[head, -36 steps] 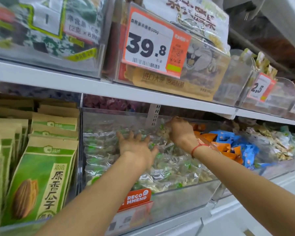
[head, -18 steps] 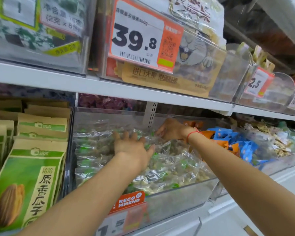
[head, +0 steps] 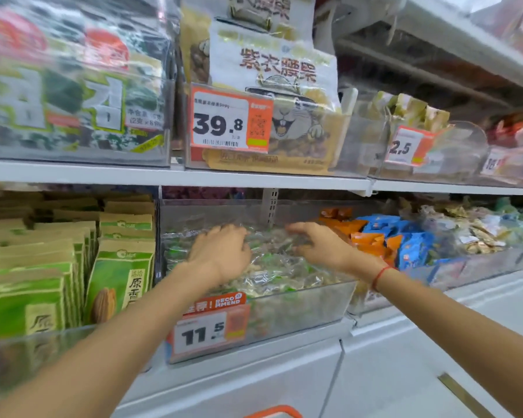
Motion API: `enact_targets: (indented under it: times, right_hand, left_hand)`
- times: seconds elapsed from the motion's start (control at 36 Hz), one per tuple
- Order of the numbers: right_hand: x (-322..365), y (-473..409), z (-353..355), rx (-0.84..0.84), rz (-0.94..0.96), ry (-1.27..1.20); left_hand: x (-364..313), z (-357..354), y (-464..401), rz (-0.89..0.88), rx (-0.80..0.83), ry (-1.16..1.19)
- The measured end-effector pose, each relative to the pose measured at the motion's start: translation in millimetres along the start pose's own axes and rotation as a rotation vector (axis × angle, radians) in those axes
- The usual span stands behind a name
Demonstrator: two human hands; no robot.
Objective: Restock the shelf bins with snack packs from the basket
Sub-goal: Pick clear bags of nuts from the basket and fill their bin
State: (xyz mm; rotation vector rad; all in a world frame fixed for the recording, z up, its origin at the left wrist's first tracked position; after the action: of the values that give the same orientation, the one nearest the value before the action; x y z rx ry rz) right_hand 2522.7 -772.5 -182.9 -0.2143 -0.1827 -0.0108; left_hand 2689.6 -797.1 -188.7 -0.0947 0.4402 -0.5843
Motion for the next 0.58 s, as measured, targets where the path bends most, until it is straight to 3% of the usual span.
enact_targets:
  times: [0.14,0.28,0.39,0.58]
  right_hand:
    - [47.1,70.8,11.7,-0.096,0.168,-0.071]
    - [98.2,124.6,-26.1,0.121,0.310,-0.028]
    - [123.9,152.6,-95.8,0.446,0.346,0.097]
    - [133.6,216.6,-255.1,0.893,0.277,0.153]
  left_hand:
    - [-16.9,26.2,81.1,-0.069,-0.181,0.165]
    - [-1.2,16.6,155.9,-0.022,-0.233,0.199]
    - [38.6,-22.0,203.0,0.105,-0.091,0.116]
    - [147.1,-135.9,289.8,0.408,0.384,0.001]
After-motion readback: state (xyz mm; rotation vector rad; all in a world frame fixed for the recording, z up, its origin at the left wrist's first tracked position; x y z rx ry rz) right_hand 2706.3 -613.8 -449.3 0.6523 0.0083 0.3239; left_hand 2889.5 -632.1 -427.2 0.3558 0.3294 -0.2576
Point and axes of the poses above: each hand's wrist, its own y-axis away from the middle knuckle, its own z-axis out of the back of the hand, x = y × z, the point moved 7 cm from there along -y, towards the middle knuckle, and after that the axes turned 6 degrees about y, right-handed, at the moved point
